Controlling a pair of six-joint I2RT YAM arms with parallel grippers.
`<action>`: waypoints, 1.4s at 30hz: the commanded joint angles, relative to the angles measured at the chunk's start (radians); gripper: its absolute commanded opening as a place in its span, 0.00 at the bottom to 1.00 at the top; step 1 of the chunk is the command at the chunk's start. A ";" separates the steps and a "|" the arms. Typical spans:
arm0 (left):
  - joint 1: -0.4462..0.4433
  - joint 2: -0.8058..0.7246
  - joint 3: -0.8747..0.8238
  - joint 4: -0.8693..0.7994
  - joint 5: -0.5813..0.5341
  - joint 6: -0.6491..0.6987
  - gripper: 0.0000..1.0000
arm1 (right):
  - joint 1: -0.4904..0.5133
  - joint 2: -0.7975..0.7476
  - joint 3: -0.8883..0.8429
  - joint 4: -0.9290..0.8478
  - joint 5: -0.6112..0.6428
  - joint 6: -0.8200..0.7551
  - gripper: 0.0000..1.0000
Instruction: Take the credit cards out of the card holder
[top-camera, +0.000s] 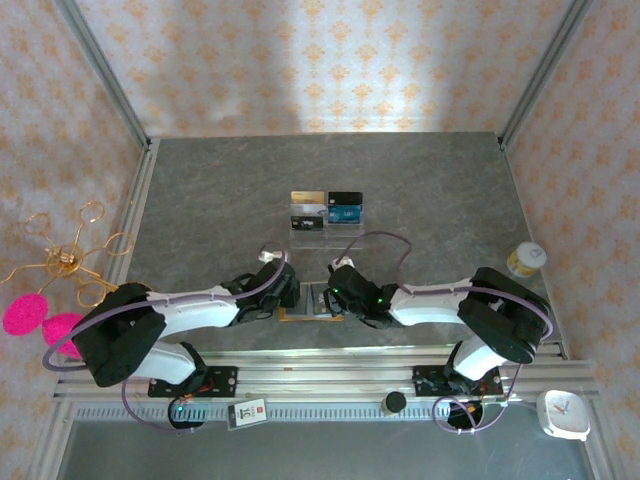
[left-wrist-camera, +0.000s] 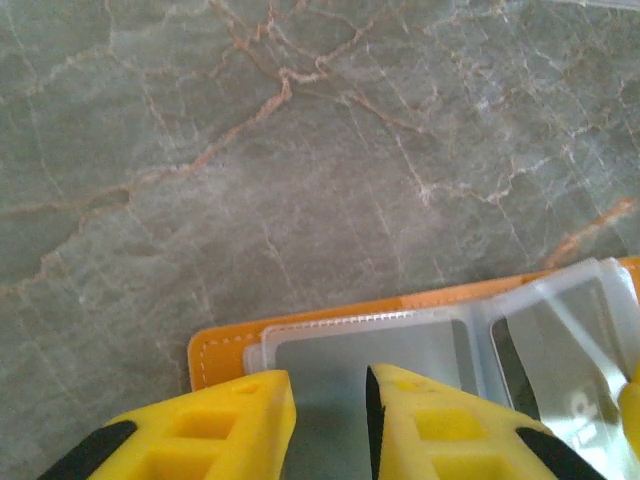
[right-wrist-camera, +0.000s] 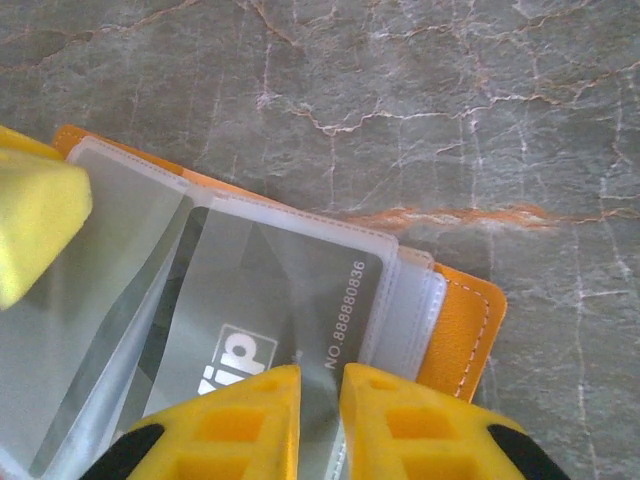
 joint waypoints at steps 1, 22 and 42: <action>0.005 0.006 0.013 -0.142 -0.103 0.050 0.31 | -0.001 -0.014 -0.031 -0.063 0.060 0.011 0.19; -0.042 -0.074 -0.081 0.202 0.343 -0.247 0.39 | -0.001 -0.038 -0.081 0.004 0.008 0.027 0.16; -0.082 0.032 0.097 -0.066 0.249 -0.317 0.31 | -0.001 -0.063 -0.100 0.016 0.018 0.032 0.14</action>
